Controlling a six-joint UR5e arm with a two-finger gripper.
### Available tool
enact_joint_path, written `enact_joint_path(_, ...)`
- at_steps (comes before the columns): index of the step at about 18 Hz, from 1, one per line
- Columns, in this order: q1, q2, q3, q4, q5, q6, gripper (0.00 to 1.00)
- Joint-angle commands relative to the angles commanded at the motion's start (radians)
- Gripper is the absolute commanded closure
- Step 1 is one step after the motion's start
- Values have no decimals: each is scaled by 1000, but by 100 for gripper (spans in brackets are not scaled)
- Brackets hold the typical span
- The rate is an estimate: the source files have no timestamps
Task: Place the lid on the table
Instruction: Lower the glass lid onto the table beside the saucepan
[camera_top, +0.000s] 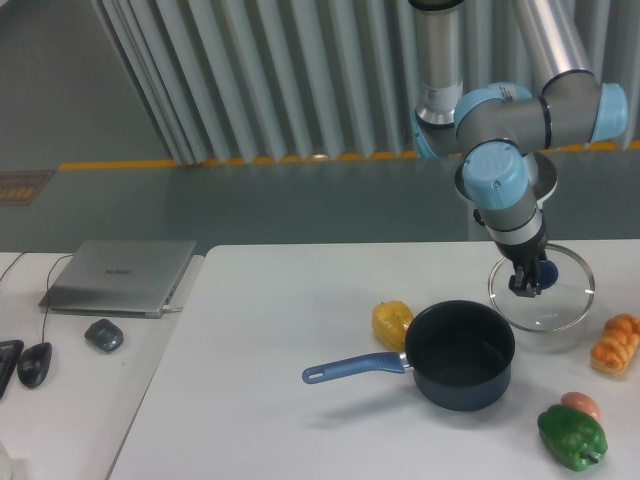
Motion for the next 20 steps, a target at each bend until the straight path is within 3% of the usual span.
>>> enact_joint_path(20,-77,-31,-2,29,61,-150,66)
